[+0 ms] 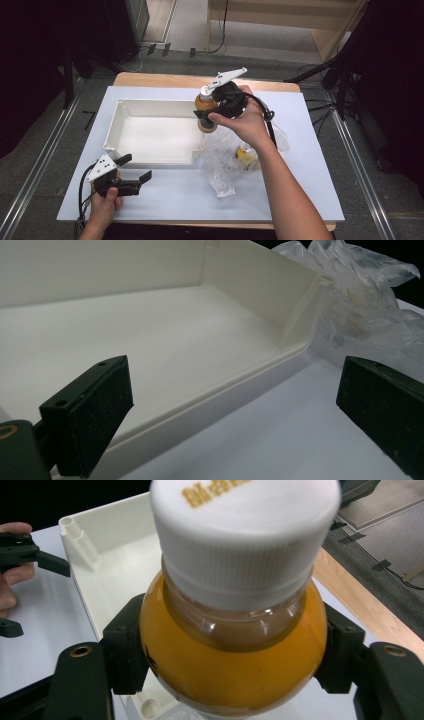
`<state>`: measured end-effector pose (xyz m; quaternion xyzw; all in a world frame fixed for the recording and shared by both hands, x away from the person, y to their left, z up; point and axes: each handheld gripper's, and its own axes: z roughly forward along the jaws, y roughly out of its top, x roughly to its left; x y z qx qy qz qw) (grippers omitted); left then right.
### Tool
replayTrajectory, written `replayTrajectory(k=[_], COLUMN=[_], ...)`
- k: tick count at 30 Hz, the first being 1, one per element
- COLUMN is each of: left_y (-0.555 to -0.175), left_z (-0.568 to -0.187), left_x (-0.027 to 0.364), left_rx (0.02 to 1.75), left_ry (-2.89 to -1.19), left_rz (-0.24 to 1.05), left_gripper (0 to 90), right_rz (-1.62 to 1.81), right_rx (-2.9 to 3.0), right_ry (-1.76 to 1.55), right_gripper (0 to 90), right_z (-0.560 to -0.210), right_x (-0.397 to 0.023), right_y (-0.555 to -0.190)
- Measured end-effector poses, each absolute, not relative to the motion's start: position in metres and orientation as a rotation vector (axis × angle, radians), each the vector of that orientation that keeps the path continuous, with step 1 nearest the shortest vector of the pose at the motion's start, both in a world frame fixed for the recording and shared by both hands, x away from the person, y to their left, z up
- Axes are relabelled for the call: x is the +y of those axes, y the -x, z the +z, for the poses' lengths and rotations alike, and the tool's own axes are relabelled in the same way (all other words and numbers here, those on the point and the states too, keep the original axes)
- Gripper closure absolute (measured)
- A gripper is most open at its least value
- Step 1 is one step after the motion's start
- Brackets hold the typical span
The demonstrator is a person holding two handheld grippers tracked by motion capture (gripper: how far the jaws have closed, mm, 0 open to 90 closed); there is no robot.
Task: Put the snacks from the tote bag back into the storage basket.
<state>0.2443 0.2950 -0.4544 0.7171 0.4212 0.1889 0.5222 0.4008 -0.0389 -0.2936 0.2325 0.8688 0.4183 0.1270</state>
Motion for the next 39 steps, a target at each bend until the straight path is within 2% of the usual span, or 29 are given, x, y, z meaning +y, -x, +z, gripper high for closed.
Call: replayTrajectory(k=[39], left_y=[-0.244], left_z=[-0.454], left_x=[0.294], left_rx=[1.007], left_ry=[-1.724], left_rz=[0.459], left_gripper=[1.8], right_rz=[1.223], right_rx=[2.556], right_ry=[-0.650], right_gripper=[31.1], right_z=[-0.308], right_x=[-0.007], right_y=[-0.405])
